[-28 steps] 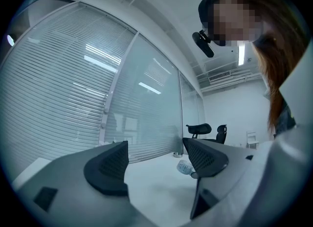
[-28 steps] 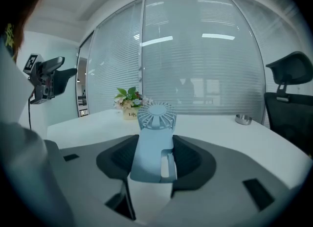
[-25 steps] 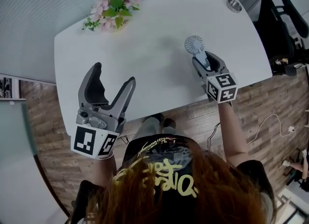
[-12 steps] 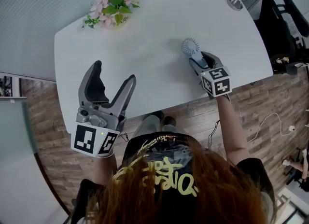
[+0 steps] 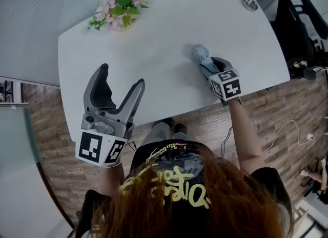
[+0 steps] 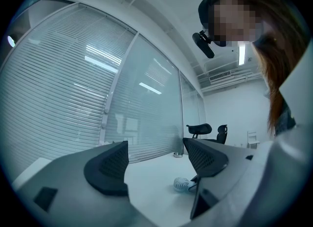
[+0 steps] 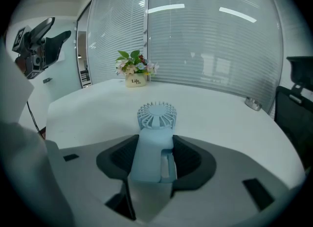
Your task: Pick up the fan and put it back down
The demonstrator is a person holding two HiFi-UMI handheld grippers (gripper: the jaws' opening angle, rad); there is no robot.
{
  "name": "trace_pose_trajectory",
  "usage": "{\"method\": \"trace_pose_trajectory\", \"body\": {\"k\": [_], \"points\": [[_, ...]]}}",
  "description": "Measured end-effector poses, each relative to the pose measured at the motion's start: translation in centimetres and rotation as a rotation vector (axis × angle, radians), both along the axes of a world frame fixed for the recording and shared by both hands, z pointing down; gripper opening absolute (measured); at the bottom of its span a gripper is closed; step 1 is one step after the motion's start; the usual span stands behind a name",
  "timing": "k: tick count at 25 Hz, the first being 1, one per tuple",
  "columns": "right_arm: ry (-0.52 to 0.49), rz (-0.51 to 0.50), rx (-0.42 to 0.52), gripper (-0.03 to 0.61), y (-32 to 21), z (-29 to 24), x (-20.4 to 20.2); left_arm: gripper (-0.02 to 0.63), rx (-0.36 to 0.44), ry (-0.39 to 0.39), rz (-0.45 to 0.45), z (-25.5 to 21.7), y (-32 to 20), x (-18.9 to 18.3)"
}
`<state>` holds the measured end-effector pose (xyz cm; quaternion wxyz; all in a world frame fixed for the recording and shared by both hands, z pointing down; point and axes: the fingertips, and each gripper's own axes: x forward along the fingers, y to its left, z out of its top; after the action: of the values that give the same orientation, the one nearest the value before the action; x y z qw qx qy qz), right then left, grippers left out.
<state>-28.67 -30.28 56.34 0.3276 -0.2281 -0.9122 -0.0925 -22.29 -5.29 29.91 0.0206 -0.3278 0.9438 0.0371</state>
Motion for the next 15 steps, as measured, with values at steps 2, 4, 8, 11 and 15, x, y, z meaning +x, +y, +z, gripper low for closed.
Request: {"method": "trace_pose_trajectory", "body": {"k": [2, 4, 8, 11, 15], "points": [[0.011, -0.004, 0.003, 0.218, 0.14, 0.19, 0.03, 0.379, -0.001, -0.001, -0.001, -0.03, 0.01, 0.04], [0.018, -0.009, 0.010, 0.218, 0.30, 0.34, 0.11, 0.379, -0.001, -0.001, -0.001, -0.07, 0.05, 0.11], [0.037, -0.018, 0.017, 0.218, 0.63, 0.73, 0.29, 0.379, -0.002, 0.000, -0.003, -0.17, 0.25, 0.12], [0.045, -0.014, 0.011, 0.218, 0.66, 0.94, 0.32, 0.380, -0.005, 0.003, -0.003, -0.17, 0.29, 0.12], [0.056, -0.004, -0.007, 0.218, 0.74, 1.05, 0.24, 0.379, -0.006, 0.000, 0.002, -0.24, 0.38, 0.20]]}}
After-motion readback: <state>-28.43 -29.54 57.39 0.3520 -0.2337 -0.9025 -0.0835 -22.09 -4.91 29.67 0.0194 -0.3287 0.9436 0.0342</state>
